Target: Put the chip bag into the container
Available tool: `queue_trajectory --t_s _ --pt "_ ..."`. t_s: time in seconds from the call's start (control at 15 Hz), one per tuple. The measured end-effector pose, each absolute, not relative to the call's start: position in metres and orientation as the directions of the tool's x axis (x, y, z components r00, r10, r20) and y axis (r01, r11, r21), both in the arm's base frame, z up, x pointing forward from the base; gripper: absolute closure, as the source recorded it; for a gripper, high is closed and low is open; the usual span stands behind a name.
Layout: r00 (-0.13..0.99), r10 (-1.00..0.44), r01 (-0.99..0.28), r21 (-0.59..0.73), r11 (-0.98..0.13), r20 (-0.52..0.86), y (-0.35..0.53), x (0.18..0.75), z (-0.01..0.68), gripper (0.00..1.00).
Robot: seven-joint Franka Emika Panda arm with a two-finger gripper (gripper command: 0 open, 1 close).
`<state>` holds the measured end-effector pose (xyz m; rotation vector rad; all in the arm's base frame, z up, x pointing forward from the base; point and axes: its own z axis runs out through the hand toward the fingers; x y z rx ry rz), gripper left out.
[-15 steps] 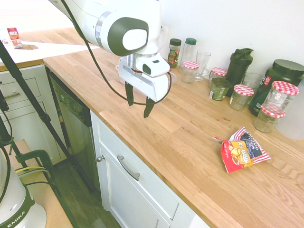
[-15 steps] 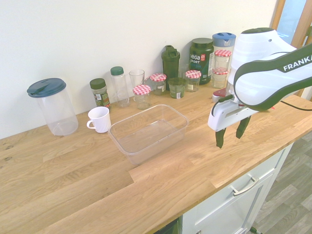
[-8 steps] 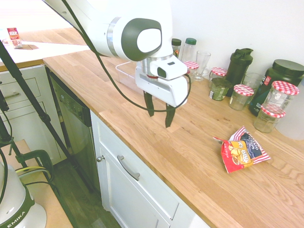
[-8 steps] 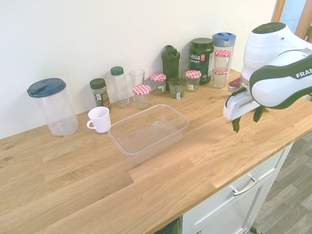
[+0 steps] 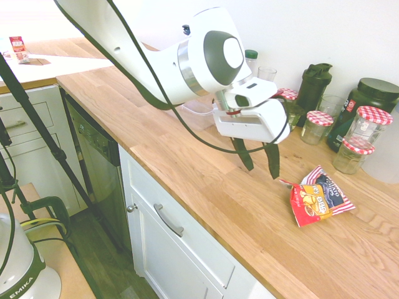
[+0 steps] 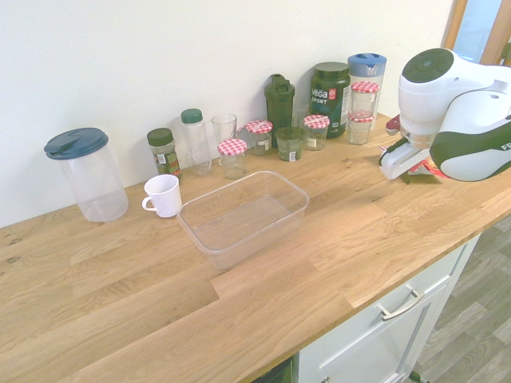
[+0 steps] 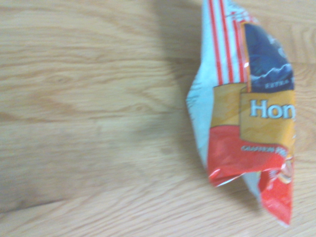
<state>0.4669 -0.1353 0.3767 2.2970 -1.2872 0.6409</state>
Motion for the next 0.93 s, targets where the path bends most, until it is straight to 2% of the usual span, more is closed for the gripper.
queue_trajectory --t_s 0.6,0.67,0.93 --pt "0.484 -0.634 -0.858 0.183 -0.481 0.603 -0.196 0.495 0.352 0.00" --pt "0.491 -0.635 -0.854 0.185 -0.486 0.597 -0.196 0.497 0.347 1.00" --pt "0.510 -0.627 -0.841 0.190 -0.506 0.589 -0.198 0.499 0.337 1.00"
